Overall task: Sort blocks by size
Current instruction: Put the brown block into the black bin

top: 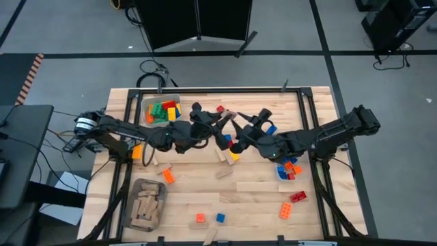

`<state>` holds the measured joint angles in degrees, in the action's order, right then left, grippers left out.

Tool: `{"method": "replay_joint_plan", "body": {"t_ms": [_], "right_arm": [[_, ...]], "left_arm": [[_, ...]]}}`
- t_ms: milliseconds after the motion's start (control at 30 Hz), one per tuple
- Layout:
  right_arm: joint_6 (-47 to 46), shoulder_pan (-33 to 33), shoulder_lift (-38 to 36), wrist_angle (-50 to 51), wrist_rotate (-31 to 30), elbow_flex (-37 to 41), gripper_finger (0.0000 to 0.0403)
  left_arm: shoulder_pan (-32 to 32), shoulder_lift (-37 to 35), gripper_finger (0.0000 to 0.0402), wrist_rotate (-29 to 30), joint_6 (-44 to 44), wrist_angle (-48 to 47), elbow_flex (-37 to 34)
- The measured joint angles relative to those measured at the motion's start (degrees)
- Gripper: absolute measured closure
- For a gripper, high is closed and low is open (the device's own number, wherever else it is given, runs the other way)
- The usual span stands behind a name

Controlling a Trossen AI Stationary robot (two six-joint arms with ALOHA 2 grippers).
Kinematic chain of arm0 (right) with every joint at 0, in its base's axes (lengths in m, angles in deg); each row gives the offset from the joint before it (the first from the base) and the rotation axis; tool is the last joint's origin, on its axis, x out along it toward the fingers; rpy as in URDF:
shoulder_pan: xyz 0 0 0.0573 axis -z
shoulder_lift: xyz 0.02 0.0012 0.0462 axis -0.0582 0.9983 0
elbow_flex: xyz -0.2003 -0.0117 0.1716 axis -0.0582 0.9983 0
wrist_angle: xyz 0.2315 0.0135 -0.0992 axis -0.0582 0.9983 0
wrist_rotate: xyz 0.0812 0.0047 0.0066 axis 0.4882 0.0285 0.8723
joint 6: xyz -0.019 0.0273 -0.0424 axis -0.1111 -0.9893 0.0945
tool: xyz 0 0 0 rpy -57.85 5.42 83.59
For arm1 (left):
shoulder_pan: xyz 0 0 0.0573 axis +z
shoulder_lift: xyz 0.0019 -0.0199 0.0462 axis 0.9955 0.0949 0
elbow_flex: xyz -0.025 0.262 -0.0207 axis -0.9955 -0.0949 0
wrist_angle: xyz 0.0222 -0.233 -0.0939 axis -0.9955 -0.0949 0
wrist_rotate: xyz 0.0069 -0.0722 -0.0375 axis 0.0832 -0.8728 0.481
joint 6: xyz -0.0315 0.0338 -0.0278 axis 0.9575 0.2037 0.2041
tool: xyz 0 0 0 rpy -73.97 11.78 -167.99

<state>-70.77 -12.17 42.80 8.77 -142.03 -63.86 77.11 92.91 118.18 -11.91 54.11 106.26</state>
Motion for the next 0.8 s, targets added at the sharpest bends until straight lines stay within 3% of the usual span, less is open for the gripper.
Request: {"method": "replay_joint_plan", "body": {"t_ms": [167, 333, 467, 600, 700, 800], "right_arm": [[1.8, -3.7, -0.4, 1.4, -12.7, 0.0, 0.0226], [-1.8, -7.5, -1.0, 5.8, -12.8, 0.0, 0.0226], [-14.7, -8.5, -1.0, 12.8, -4.9, 0.0, 0.0226], [-30.7, -7.7, -1.0, 20.8, 12.1, 0.0, 0.0229], [-35.7, -7.1, -1.0, 21.8, 23.8, 0.6, 0.0229], [-38.0, -7.0, -1.0, 19.9, 28.7, 2.4, 0.0229]], "left_arm": [[-1.4, -4.3, 0.0341, 3.1, -1.3, -6.4, 0.0], [-4.7, -10.2, 0.0341, 10.6, 0.6, -14.8, 0.0], [-8.2, -13.9, 0.0341, 15.3, 7.6, -23.5, 0.1], [-12.4, -16.2, 0.0341, 18.7, 18.9, -35.1, 0.1], [-15.3, -16.5, 0.0341, 18.7, 28.1, -43.8, 0.1], [-17.5, -16.6, 0.0341, 15.6, 37.4, -52.0, 0.1]]}}
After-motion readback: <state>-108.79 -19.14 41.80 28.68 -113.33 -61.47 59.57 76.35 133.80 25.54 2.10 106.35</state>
